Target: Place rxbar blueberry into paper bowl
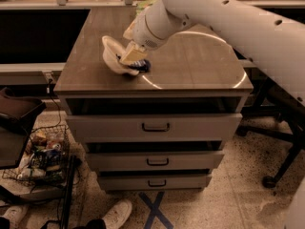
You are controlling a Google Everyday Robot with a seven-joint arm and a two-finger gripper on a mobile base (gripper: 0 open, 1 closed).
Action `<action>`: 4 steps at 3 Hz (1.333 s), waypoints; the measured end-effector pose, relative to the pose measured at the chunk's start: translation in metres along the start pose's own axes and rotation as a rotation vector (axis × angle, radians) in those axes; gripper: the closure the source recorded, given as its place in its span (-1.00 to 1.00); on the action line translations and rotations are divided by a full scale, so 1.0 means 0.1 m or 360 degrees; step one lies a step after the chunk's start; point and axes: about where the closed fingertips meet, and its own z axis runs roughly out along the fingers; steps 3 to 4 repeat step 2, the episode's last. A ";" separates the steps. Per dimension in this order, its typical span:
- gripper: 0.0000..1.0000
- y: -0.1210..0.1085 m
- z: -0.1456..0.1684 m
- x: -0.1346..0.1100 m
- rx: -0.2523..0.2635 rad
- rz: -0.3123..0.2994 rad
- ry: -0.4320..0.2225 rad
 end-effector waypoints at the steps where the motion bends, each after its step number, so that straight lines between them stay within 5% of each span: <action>1: -1.00 0.01 0.01 -0.01 -0.0004 -0.0002 -0.0001; 4: -1.00 0.01 0.01 -0.01 -0.0004 -0.0002 -0.0001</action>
Offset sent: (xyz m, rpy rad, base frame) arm -0.0004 0.0013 -0.0006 -0.0004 0.0010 0.0022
